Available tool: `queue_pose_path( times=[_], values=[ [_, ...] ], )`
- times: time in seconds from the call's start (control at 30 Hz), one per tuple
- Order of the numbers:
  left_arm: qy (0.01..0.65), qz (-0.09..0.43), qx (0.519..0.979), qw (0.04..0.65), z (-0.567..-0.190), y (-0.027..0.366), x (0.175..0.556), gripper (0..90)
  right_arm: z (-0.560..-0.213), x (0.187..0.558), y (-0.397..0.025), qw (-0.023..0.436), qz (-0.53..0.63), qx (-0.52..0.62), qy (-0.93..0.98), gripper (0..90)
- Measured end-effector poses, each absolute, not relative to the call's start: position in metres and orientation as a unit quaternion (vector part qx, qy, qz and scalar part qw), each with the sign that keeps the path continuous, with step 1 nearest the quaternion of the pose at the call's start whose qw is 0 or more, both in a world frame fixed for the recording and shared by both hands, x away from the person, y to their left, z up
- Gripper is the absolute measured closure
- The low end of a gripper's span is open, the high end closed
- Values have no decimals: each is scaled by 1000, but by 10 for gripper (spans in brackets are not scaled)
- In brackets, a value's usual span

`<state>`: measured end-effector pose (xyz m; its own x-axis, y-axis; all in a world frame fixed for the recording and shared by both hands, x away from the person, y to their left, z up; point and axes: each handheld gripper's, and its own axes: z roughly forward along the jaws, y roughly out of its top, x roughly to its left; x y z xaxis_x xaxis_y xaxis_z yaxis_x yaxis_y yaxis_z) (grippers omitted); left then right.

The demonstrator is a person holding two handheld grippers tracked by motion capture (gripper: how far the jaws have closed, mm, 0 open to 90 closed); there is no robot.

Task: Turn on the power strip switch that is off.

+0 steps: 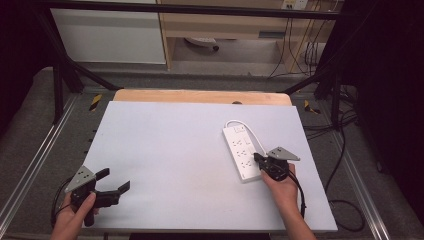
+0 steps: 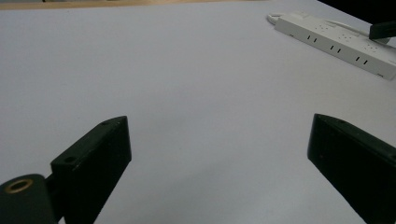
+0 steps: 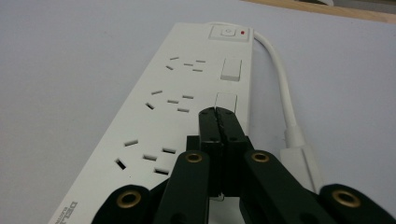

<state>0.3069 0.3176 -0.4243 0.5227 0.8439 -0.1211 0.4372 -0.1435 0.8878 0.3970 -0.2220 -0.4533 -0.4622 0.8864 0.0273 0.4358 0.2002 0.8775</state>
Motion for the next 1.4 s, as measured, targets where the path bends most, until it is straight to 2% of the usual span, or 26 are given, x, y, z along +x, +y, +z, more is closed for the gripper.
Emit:
queue_pose_path(
  times=[1.4],
  values=[
    [440, 210, 727, 483, -424, 317, 307, 62, -456, 401, -222, 246, 447, 461, 727, 900]
  ],
)
